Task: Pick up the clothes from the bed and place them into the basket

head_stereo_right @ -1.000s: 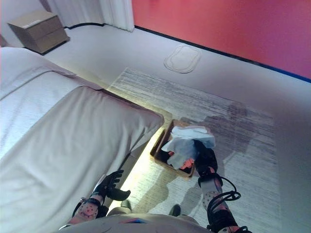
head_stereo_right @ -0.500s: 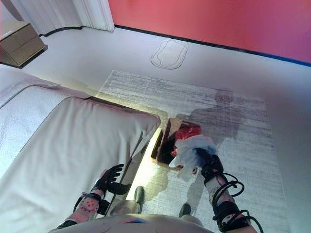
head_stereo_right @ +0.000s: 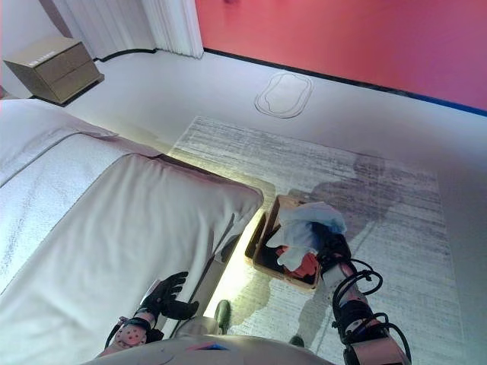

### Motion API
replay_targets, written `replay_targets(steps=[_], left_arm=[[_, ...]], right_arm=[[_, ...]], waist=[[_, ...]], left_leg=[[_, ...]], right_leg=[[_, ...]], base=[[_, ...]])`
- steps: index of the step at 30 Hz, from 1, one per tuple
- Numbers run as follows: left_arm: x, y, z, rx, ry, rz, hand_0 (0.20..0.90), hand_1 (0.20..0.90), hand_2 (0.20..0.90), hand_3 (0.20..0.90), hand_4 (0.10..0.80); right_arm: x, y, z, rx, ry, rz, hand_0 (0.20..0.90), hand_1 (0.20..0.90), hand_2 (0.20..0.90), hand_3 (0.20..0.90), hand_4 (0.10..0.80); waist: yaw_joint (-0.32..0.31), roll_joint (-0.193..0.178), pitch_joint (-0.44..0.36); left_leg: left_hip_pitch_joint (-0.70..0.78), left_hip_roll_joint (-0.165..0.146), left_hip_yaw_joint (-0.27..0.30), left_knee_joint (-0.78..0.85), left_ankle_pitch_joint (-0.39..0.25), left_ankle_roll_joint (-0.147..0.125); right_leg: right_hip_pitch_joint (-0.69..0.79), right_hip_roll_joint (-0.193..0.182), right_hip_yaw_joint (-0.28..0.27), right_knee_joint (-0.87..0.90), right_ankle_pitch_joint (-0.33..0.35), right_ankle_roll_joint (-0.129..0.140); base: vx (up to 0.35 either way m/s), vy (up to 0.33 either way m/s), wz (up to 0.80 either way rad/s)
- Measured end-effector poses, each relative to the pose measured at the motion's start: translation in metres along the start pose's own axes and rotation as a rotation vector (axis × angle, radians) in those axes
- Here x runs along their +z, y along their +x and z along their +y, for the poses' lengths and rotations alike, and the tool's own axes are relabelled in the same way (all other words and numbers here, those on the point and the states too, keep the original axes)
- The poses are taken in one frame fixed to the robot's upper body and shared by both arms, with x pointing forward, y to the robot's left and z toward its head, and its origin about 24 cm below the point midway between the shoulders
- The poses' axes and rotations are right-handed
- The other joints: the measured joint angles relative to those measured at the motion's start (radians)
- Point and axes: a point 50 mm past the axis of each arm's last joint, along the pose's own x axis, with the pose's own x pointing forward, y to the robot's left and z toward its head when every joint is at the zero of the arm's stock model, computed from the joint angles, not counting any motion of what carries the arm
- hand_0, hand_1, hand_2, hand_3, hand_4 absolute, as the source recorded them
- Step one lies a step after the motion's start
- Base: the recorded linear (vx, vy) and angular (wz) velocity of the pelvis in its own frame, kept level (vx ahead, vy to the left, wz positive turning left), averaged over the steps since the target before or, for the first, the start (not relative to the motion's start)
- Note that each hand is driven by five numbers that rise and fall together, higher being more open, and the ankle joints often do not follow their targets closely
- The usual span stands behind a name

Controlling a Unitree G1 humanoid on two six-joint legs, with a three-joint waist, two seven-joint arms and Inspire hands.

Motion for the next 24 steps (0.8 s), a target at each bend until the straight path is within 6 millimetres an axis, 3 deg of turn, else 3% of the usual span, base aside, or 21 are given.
replay_targets(steps=[12, 13, 14, 24], left_arm=[[-0.007, -0.005, -0.002, -0.009, -0.003, 0.004, 0.9, 0.9, 0.9, 0.9, 0.8], [-0.007, -0.005, -0.002, -0.009, -0.003, 0.004, 0.9, 0.9, 0.9, 0.9, 0.8], [-0.007, -0.005, -0.002, -0.009, -0.003, 0.004, 0.9, 0.9, 0.9, 0.9, 0.8], [-0.011, -0.007, -0.005, -0.021, 0.003, 0.018, 0.9, 0.9, 0.9, 0.9, 0.8]], right_arm=[[0.009, 0.002, -0.003, -0.069, -0.007, -0.019, 0.3, 0.3, 0.3, 0.2, 0.1], [0.009, 0.002, -0.002, -0.073, -0.006, -0.02, 0.531, 0.531, 0.531, 0.469, 0.369], [0.01, 0.002, -0.002, -0.078, -0.004, -0.022, 0.9, 0.9, 0.9, 0.9, 0.8], [0.019, 0.004, -0.008, -0.146, 0.029, -0.046, 0.9, 0.9, 0.9, 0.9, 0.8]], waist=[[0.007, 0.02, -0.015], [0.007, 0.021, -0.016], [0.007, 0.021, -0.016], [0.007, 0.044, -0.03]], left_leg=[[-0.021, -0.001, -0.026, 0.0, 0.008, -0.001], [-0.021, -0.001, -0.027, 0.0, 0.009, 0.001], [-0.021, -0.002, -0.028, 0.0, 0.011, 0.004], [-0.028, -0.002, -0.037, 0.0, 0.017, 0.007]], right_leg=[[-0.007, -0.001, -0.024, 0.0, 0.0, 0.0], [-0.006, -0.001, -0.025, 0.0, 0.0, 0.0], [-0.006, -0.001, -0.026, 0.0, 0.0, 0.0], [-0.009, 0.0, -0.035, 0.0, 0.0, 0.0]], base=[[0.014, -0.007, 0.05], [0.0, 0.0, 0.0], [0.0, 0.0, 0.0], [0.002, 0.004, 0.02]])
